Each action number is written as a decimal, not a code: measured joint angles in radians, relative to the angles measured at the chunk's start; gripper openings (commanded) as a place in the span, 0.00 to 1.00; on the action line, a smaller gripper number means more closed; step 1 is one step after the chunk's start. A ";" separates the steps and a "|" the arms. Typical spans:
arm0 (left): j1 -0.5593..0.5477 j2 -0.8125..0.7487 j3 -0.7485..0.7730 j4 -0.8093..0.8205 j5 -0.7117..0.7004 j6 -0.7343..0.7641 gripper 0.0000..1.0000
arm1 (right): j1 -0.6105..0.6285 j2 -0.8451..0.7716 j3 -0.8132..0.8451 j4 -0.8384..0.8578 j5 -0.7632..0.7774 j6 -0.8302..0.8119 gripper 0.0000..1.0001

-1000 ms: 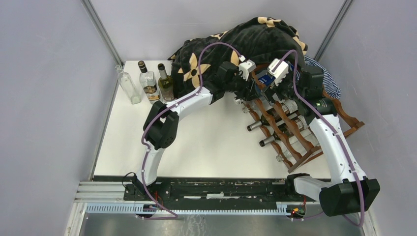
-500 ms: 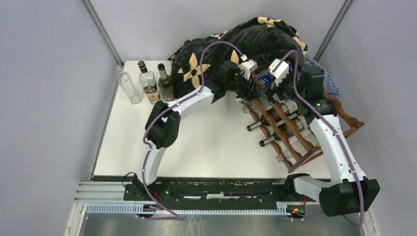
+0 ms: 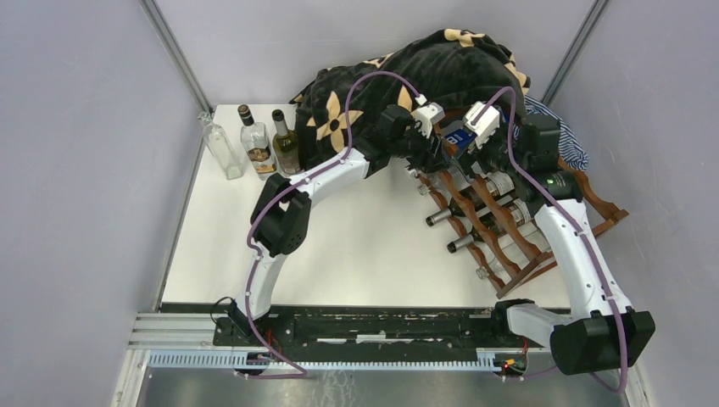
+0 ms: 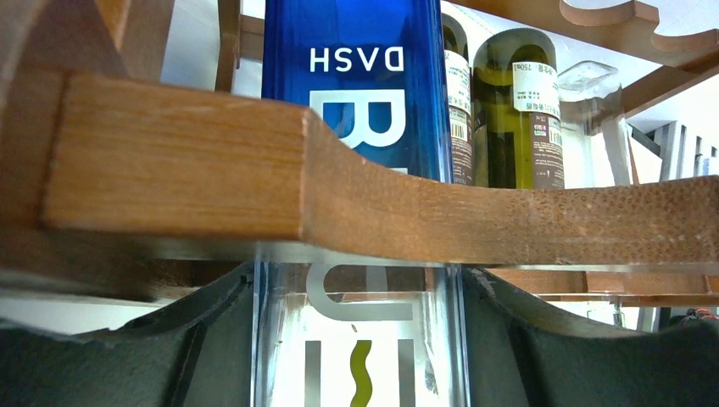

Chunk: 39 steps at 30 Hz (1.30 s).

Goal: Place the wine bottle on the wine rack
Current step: Place the wine bottle in the wine rack.

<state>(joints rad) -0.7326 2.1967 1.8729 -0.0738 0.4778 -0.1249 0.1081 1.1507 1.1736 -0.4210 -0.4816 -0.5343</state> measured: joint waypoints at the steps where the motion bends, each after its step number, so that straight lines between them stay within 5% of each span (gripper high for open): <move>1: 0.000 0.000 0.000 0.000 -0.001 0.000 0.65 | 0.000 0.000 0.000 0.001 0.000 0.000 0.96; 24: -0.011 -0.014 -0.035 0.082 -0.035 0.000 0.90 | -0.008 -0.005 -0.006 0.002 -0.011 0.006 0.96; 39: -0.011 -0.180 -0.201 0.184 -0.160 0.014 0.91 | -0.012 -0.014 -0.006 -0.001 -0.044 0.006 0.97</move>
<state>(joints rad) -0.7441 2.0171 1.6722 0.1101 0.3176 -0.1112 0.0959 1.1362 1.1671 -0.4217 -0.5255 -0.5278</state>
